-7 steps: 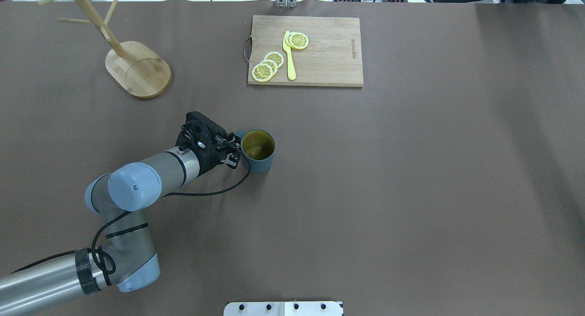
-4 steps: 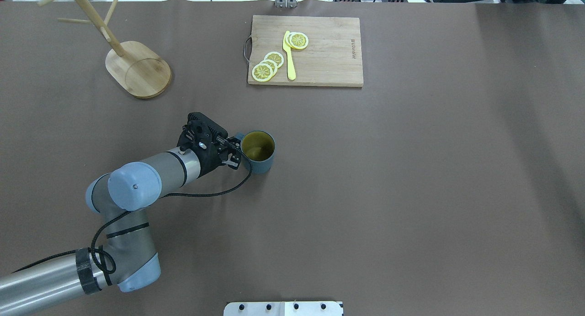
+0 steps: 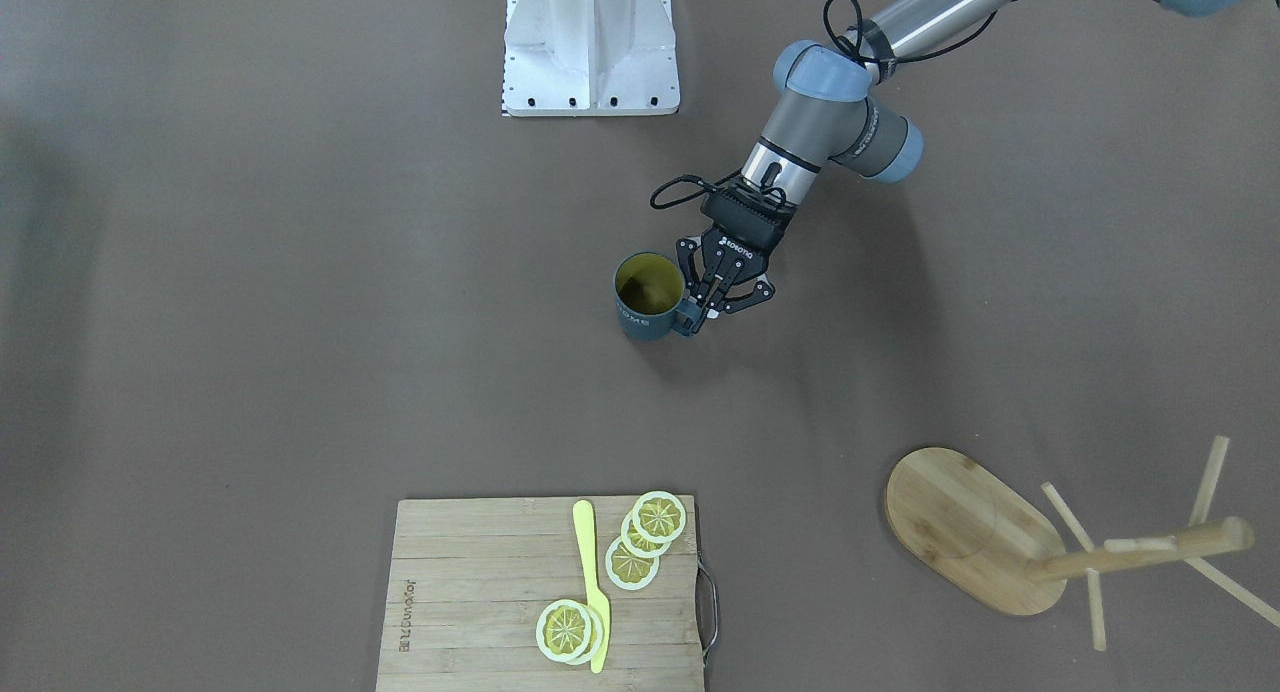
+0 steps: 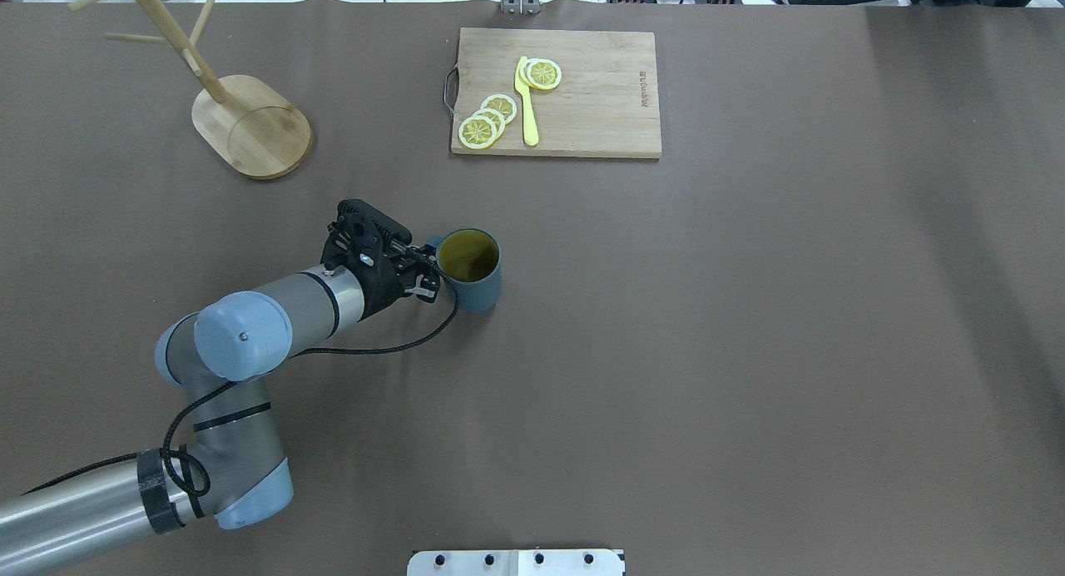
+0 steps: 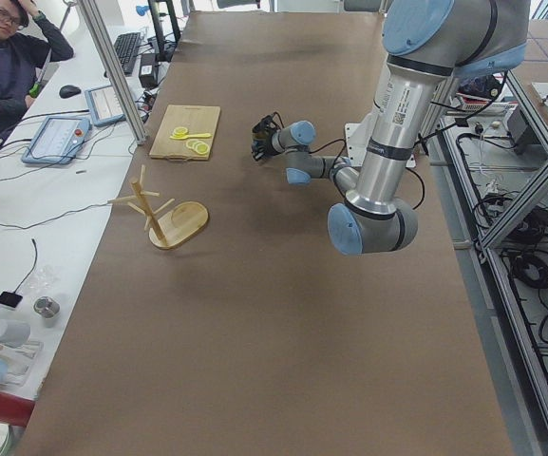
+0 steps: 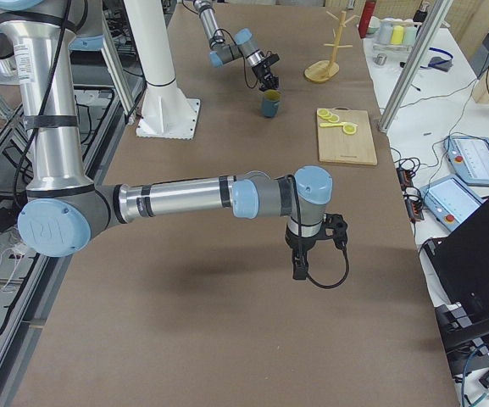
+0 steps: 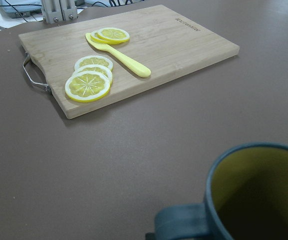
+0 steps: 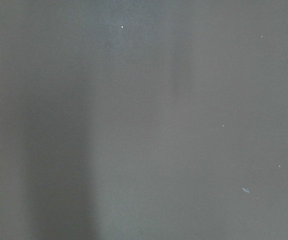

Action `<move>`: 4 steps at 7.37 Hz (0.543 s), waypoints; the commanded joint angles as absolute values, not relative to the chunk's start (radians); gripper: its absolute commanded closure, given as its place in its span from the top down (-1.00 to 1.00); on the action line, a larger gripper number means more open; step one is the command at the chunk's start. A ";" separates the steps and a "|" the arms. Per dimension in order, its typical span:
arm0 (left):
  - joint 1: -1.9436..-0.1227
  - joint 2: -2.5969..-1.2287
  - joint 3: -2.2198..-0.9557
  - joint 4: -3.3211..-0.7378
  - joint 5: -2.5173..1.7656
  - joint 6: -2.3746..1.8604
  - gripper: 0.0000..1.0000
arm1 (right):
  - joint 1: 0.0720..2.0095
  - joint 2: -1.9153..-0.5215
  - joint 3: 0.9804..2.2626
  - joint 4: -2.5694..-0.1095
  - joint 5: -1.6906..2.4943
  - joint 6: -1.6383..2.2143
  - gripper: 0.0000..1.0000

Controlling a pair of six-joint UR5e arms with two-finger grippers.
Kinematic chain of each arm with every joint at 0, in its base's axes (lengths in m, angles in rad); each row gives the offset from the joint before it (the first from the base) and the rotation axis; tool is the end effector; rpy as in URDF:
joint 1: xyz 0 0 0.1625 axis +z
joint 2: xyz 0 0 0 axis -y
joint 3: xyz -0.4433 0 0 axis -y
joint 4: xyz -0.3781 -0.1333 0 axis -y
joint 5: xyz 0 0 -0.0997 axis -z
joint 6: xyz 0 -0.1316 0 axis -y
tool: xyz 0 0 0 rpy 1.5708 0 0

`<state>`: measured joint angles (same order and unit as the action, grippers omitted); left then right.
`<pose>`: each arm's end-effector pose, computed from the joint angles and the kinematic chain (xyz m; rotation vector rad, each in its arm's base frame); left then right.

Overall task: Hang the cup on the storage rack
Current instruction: 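Close the left gripper on the teal mug's handle, then lift the teal mug with the left gripper toward the wooden stand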

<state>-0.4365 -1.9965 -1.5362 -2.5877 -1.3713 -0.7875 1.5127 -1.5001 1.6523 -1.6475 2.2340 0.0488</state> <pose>0.5453 -0.4303 0.3446 0.9393 1.0554 0.1468 0.0224 -0.5145 0.6433 0.0372 -0.6658 -0.0340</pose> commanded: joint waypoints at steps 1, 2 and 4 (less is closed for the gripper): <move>-0.452 -1.997 -1.542 -2.586 -1.371 -1.013 -1.00 | 1.514 -1.511 1.649 -1.647 2.230 0.048 1.00; -0.460 -1.999 -1.542 -2.591 -1.371 -1.135 -1.00 | 1.513 -1.511 1.641 -1.647 2.223 0.048 1.00; -0.471 -2.023 -1.542 -2.678 -1.418 -1.437 -1.00 | 1.514 -1.519 1.634 -1.646 2.226 0.048 1.00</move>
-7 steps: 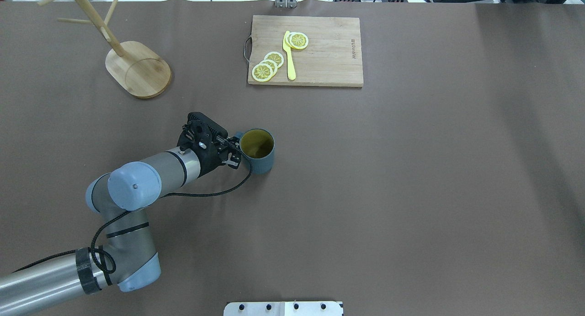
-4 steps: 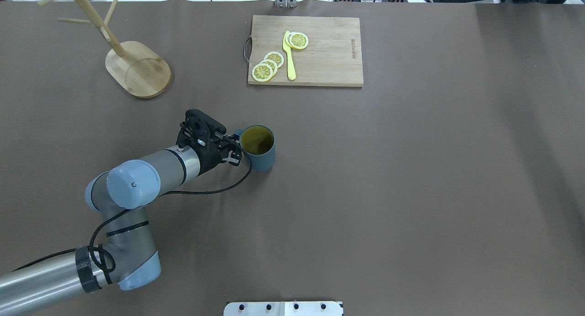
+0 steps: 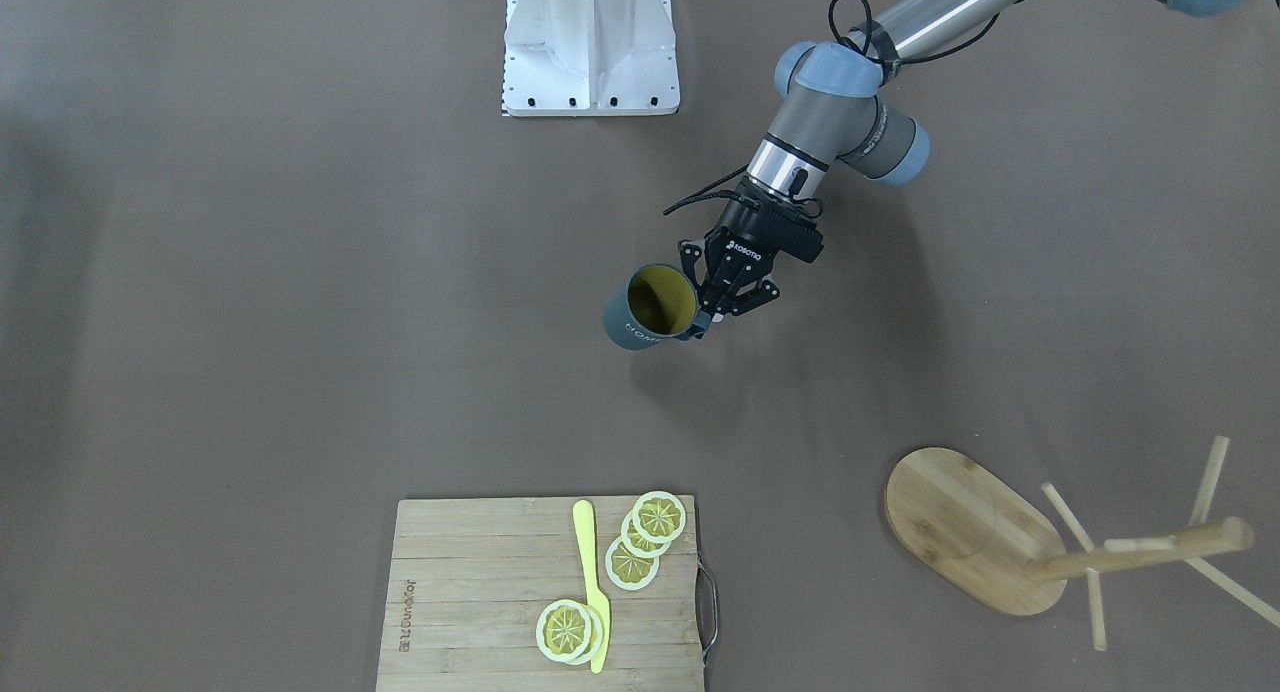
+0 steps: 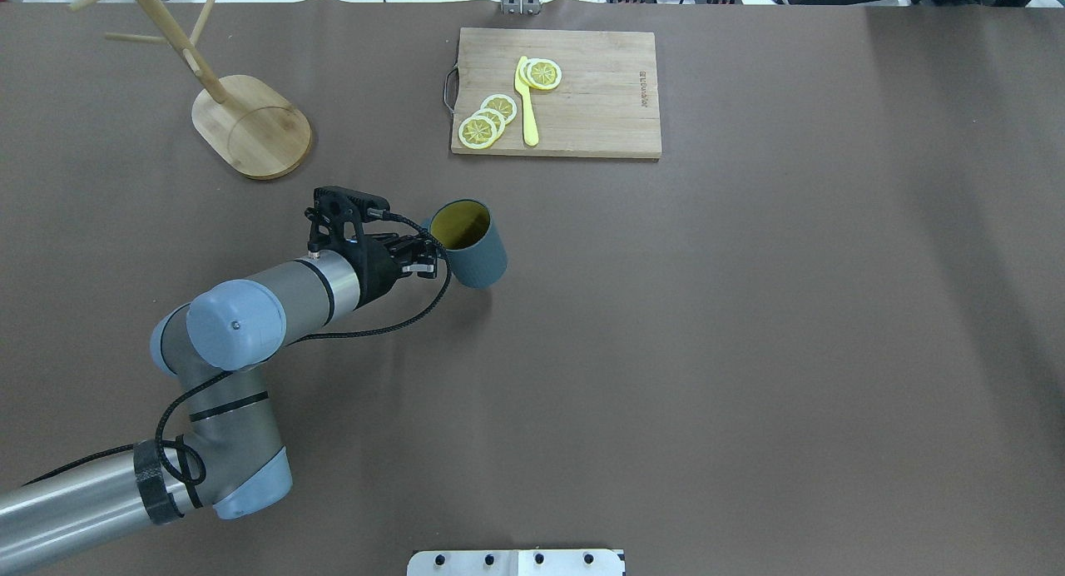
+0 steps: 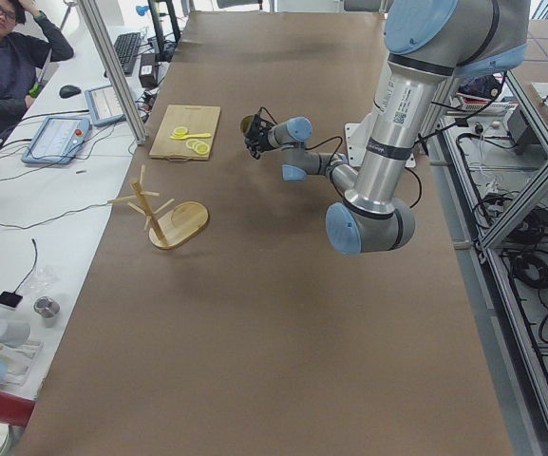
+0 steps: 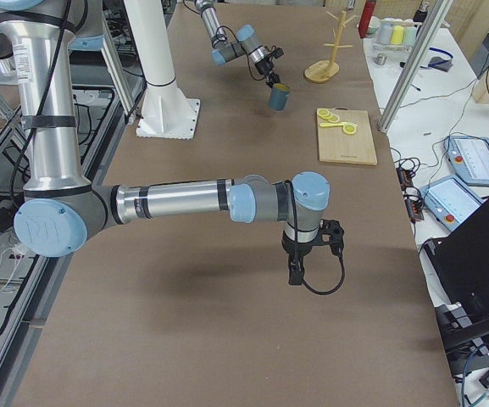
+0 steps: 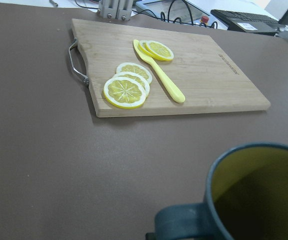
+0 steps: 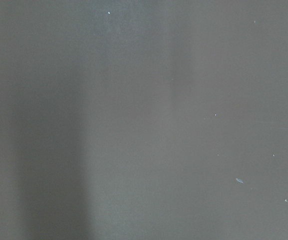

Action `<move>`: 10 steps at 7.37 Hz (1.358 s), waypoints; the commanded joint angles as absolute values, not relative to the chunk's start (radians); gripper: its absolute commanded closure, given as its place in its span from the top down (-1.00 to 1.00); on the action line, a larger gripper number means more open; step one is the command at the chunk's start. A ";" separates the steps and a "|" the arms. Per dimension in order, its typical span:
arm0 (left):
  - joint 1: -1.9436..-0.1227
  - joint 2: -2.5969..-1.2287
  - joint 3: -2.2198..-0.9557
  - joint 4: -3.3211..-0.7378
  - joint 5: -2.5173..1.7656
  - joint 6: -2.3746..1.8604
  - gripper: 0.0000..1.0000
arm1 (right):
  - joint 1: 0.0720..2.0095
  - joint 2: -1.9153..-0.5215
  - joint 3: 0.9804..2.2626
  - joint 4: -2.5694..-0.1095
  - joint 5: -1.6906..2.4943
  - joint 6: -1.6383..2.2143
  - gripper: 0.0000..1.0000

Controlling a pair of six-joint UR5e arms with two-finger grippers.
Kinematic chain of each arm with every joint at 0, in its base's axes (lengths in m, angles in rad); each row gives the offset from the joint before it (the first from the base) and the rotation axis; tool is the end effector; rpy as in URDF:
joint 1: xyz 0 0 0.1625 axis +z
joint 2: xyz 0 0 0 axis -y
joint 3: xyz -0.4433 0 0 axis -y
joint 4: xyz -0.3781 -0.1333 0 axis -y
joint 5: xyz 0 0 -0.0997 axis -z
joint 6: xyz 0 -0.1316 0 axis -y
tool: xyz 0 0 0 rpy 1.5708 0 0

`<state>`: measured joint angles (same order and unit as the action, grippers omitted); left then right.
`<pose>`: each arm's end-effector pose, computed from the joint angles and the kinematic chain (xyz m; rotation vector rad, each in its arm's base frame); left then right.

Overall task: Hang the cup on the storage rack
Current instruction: 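Lift the teal mug with the left gripper toward the wooden stand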

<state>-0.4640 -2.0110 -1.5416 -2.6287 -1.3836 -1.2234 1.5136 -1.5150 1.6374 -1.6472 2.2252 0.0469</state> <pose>0.5324 -0.4429 0.3264 0.7191 1.2877 -0.2321 0.0243 -0.5066 0.6587 0.0102 -0.6557 -0.0250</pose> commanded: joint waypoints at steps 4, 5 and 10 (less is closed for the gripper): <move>-0.567 -2.057 -1.536 -2.862 -1.500 -2.044 -1.00 | 1.513 -1.522 1.634 -1.649 2.235 0.049 1.00; -0.599 -2.057 -1.531 -2.887 -1.505 -2.125 -1.00 | 1.514 -1.522 1.635 -1.649 2.235 0.048 1.00; -0.701 -2.077 -1.347 -3.170 -1.505 -2.351 -1.00 | 1.513 -1.532 1.637 -1.647 2.235 0.049 1.00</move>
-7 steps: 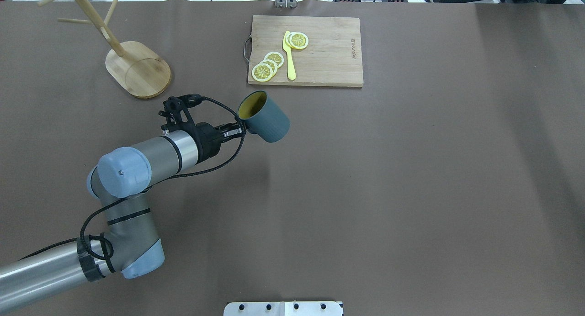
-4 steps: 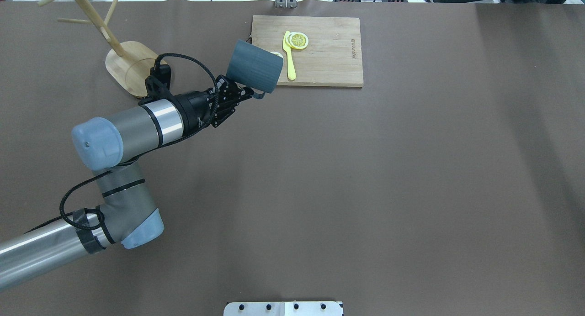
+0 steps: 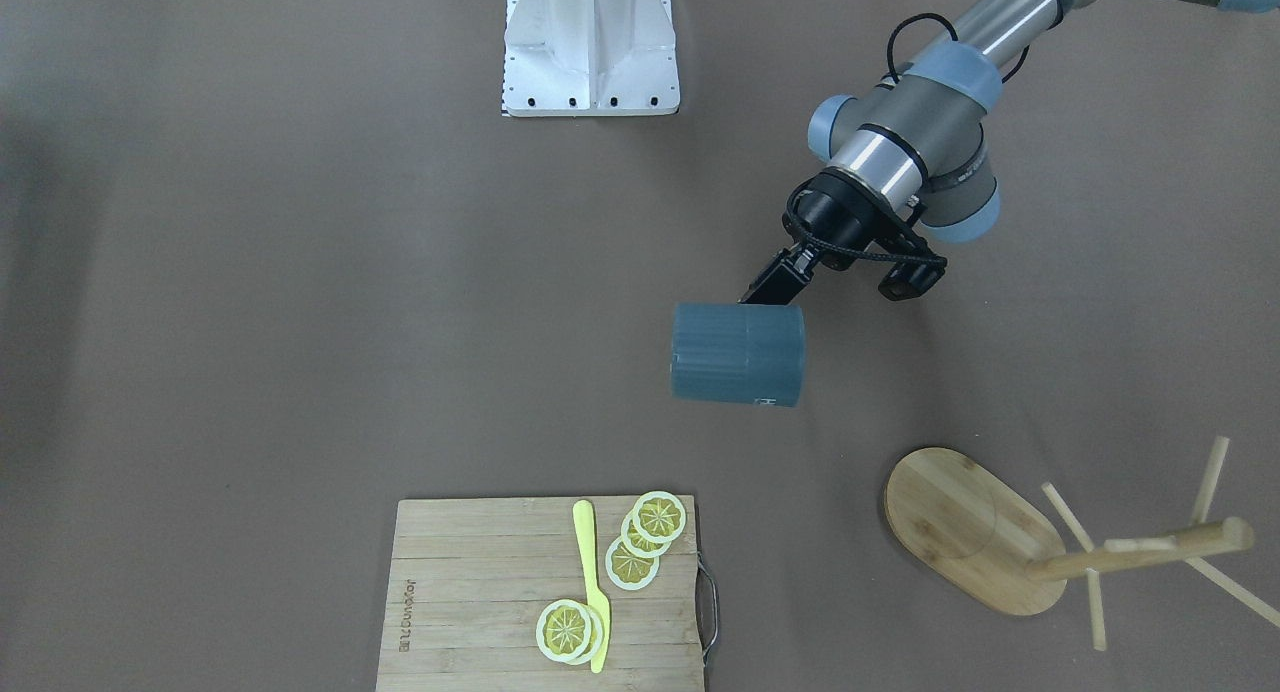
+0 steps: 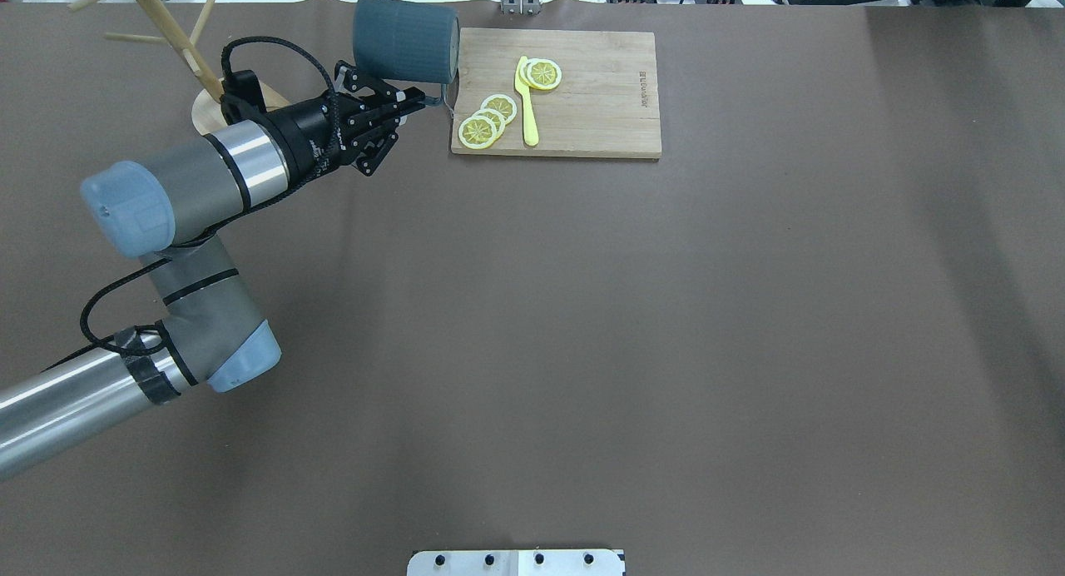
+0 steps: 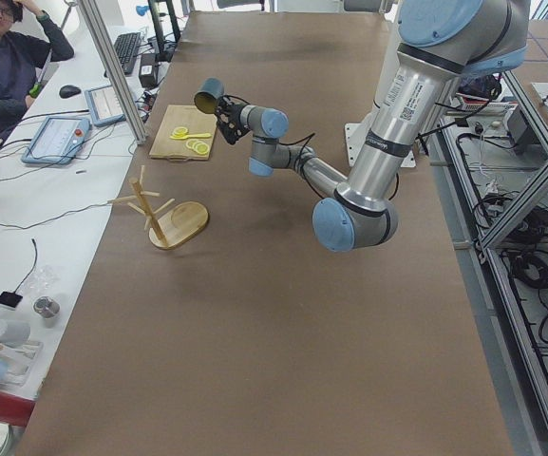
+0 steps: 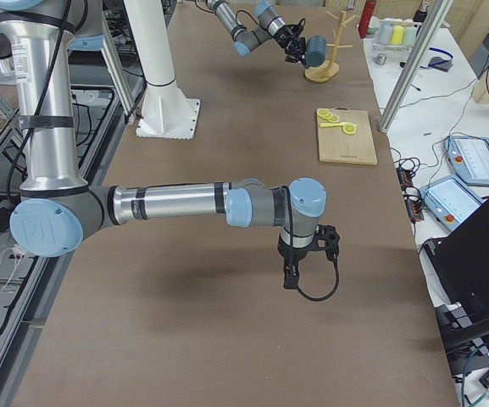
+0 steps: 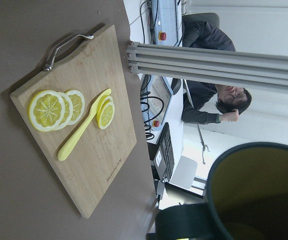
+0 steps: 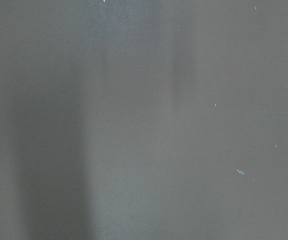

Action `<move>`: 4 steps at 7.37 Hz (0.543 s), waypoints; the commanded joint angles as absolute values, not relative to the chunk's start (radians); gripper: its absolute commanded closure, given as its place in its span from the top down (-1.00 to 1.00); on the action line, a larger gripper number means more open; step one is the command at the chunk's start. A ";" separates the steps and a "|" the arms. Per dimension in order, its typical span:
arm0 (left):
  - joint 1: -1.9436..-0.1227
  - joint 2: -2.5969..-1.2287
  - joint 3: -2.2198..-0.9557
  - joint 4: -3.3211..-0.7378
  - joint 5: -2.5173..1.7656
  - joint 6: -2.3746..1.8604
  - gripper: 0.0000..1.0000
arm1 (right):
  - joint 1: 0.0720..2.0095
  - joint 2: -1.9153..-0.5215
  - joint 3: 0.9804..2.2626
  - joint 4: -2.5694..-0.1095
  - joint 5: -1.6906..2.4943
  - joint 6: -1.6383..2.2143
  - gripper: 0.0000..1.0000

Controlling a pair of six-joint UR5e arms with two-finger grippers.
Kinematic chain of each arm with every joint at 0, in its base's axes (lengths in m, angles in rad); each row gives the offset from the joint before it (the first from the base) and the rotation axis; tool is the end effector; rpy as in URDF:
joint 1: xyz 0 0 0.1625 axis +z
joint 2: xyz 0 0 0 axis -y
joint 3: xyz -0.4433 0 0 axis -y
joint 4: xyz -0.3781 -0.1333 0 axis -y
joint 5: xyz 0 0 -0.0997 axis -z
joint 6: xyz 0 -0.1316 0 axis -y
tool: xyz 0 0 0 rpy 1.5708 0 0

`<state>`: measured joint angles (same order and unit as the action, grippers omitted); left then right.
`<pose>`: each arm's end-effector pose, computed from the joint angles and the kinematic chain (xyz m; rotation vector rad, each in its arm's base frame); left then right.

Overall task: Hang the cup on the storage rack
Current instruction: 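Lift the teal mug with the left gripper toward the wooden stand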

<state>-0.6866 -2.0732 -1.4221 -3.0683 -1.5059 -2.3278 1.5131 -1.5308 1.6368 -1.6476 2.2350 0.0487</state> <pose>0.4258 -0.5324 0.2879 -0.0214 1.9893 -1.0375 0.0235 -0.4986 0.6661 -0.0072 -0.6647 -0.0184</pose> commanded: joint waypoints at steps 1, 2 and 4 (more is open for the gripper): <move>-0.724 -2.106 -1.315 -3.172 -1.505 -2.429 -1.00 | 1.514 -1.532 1.637 -1.647 2.235 0.049 1.00; -0.757 -2.129 -1.292 -3.172 -1.503 -2.571 -1.00 | 1.514 -1.532 1.637 -1.647 2.235 0.048 1.00; -0.837 -2.131 -1.228 -3.172 -1.496 -2.760 -1.00 | 1.513 -1.532 1.637 -1.647 2.235 0.048 1.00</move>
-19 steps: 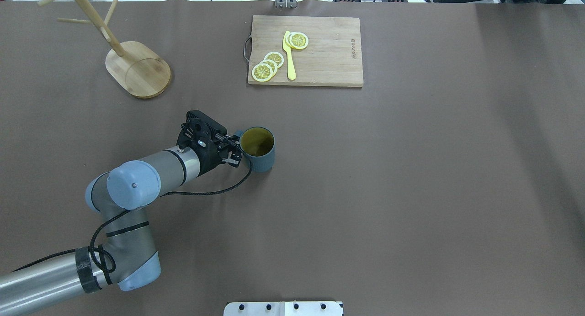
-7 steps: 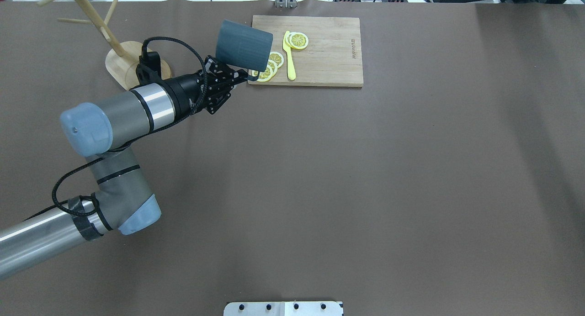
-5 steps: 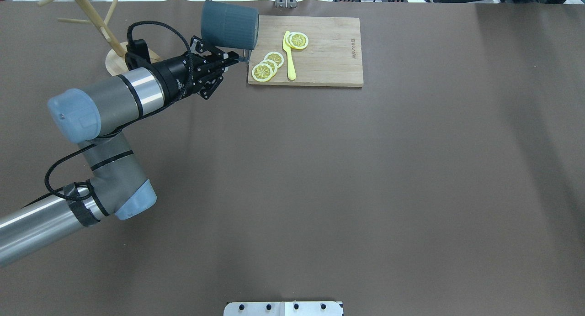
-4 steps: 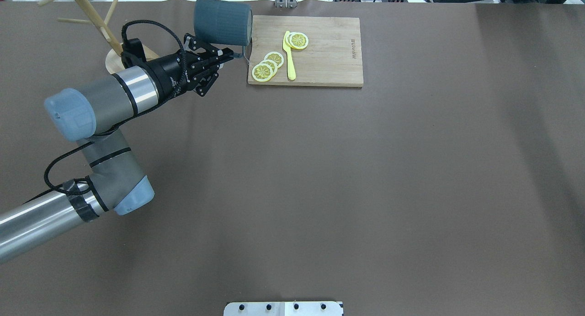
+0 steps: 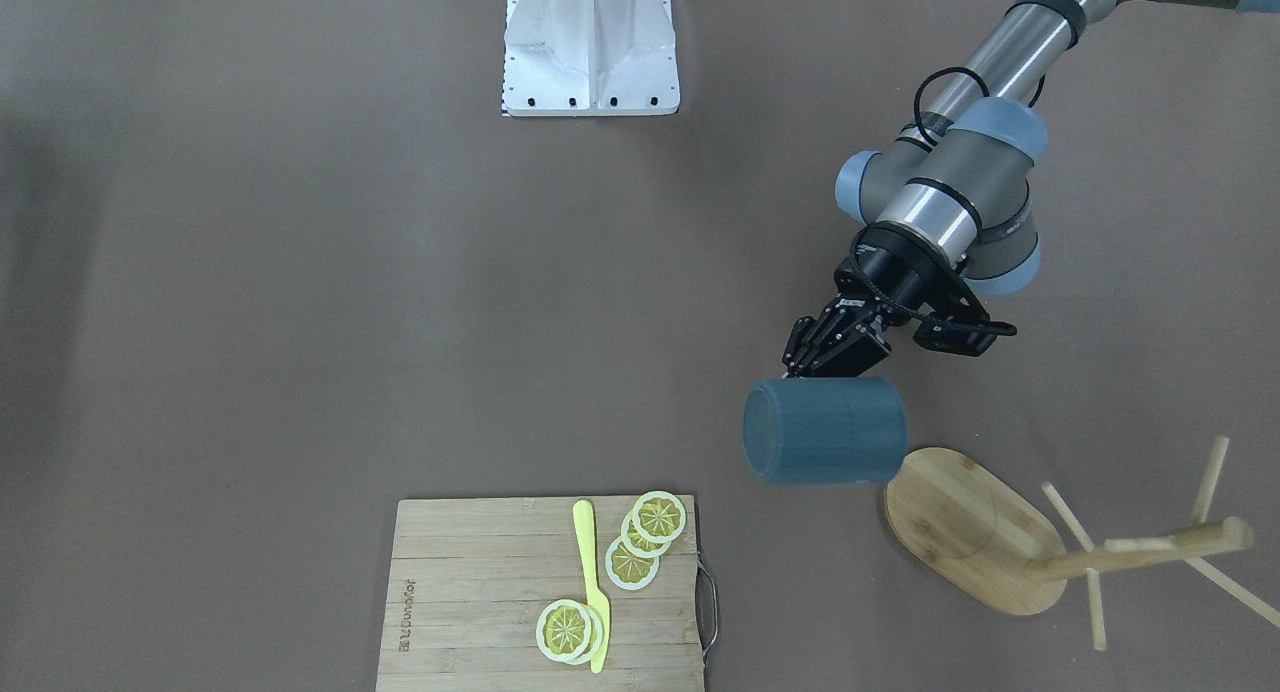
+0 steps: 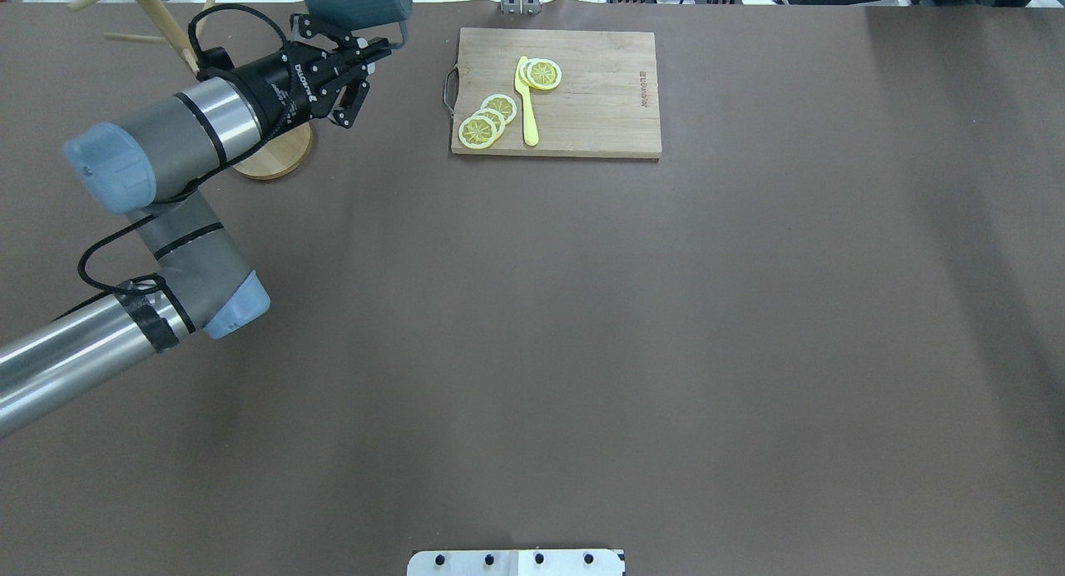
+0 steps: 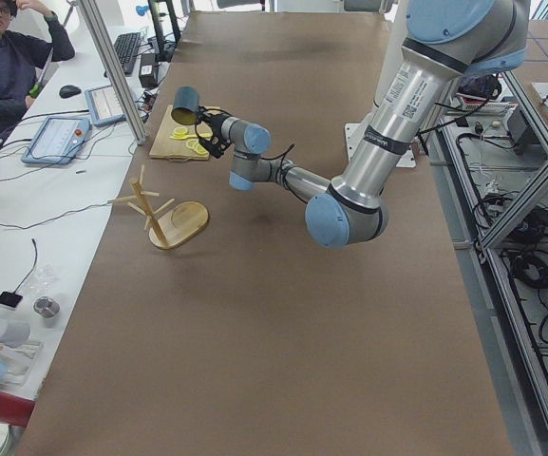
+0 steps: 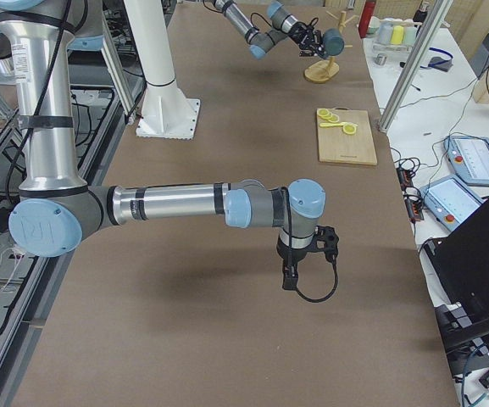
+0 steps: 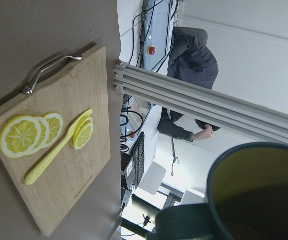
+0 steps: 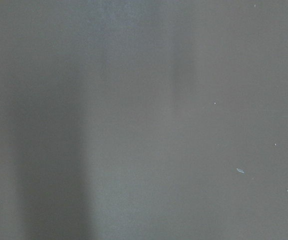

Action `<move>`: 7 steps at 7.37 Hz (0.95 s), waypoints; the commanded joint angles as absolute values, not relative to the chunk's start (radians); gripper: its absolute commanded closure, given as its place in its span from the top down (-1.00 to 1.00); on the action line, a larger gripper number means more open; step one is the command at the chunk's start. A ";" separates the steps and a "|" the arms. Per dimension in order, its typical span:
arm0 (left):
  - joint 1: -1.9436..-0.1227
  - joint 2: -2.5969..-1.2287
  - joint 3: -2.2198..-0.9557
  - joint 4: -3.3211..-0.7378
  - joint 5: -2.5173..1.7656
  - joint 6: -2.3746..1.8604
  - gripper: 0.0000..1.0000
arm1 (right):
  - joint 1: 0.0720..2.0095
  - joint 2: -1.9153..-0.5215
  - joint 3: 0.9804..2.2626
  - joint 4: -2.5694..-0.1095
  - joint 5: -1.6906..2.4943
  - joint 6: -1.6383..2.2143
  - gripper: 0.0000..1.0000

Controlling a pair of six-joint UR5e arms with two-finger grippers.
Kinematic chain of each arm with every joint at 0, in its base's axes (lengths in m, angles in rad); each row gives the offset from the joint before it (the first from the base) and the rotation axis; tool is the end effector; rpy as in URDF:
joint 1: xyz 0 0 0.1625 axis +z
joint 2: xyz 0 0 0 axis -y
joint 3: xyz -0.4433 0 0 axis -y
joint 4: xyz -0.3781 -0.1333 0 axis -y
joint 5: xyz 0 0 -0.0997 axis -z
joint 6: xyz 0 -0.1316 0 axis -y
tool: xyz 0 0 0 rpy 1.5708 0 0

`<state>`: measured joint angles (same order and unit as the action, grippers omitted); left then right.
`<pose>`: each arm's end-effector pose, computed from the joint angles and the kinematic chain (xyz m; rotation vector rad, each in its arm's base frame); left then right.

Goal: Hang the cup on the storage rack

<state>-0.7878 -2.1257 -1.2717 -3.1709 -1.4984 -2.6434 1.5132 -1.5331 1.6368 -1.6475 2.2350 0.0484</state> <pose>0.3906 -0.5950 0.3110 -0.2402 2.0741 -1.2985 0.0236 -0.4974 0.6672 -0.0092 -0.6646 -0.0178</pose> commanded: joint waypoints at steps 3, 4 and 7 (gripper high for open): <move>-0.885 -2.131 -1.161 -3.177 -1.496 -2.917 -1.00 | 1.513 -1.532 1.638 -1.647 2.235 0.048 1.00; -0.885 -2.131 -1.158 -3.186 -1.494 -2.939 -1.00 | 1.513 -1.532 1.640 -1.647 2.235 0.048 1.00; -0.885 -2.121 -1.065 -3.331 -1.496 -3.032 -1.00 | 1.513 -1.532 1.641 -1.646 2.233 0.048 1.00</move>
